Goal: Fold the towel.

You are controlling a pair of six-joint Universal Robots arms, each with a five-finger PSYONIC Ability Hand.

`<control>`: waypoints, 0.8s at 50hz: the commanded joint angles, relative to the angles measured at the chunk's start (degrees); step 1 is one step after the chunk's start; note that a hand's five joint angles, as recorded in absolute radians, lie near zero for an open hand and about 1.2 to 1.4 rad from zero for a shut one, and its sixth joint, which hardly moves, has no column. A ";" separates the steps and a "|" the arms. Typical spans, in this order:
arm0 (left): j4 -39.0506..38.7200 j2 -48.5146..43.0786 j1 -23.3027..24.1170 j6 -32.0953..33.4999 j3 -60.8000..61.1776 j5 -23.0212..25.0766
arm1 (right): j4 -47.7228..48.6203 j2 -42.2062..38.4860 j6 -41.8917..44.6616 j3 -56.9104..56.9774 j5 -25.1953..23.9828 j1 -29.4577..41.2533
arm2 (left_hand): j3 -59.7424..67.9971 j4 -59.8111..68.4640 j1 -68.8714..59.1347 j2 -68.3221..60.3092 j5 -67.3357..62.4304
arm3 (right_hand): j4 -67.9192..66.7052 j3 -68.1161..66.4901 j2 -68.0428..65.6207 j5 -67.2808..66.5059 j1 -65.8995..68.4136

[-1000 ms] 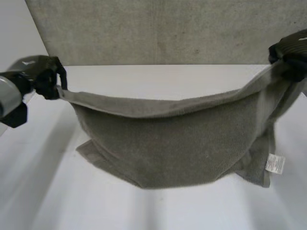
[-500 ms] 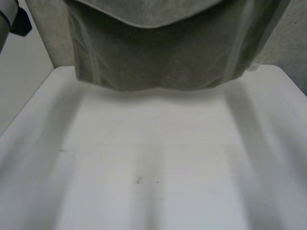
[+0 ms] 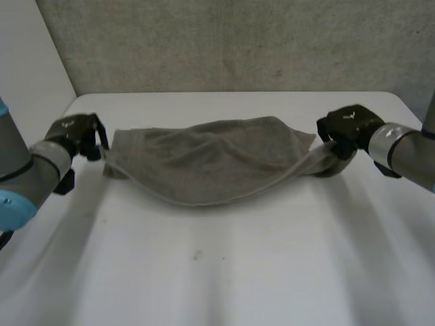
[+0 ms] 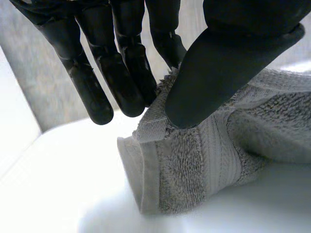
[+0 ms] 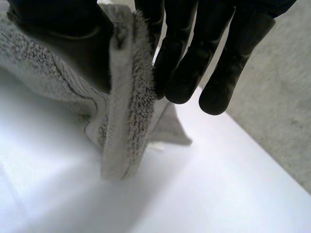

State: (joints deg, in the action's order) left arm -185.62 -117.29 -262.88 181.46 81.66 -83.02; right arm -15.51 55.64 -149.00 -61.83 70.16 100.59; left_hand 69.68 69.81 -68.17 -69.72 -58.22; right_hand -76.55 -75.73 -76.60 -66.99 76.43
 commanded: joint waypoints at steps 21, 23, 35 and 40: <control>5.70 37.93 -11.08 4.34 29.17 12.97 | -4.79 36.91 4.51 -27.55 -9.51 -15.16 | 10.32 10.19 -11.83 -10.28 -11.78 | -3.45 -4.27 -3.40 -3.01 3.57; 7.19 42.04 -12.65 4.34 30.74 15.42 | -6.89 40.32 4.60 -28.16 -12.14 -17.17 | 10.32 10.19 -11.83 -10.28 -11.78 | -3.45 -4.27 -3.40 -3.01 3.57; 5.88 39.24 -14.51 4.43 30.93 17.89 | -6.73 37.08 5.04 -27.37 -13.99 -19.12 | 10.32 10.19 -11.83 -10.28 -11.78 | -3.45 -4.27 -3.40 -3.01 3.57; 2.19 30.81 -13.36 4.34 27.76 17.45 | -6.99 28.82 6.53 -24.03 -13.29 -18.59 | 10.32 10.19 -11.83 -10.28 -11.78 | -3.45 -4.27 -3.40 -3.01 3.57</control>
State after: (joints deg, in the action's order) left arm -179.48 -77.04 -277.31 185.85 112.81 -64.95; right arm -22.65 93.38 -143.86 -89.25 55.80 81.33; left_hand 69.68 69.81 -68.17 -69.72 -58.22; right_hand -76.55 -75.73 -76.60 -66.99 76.43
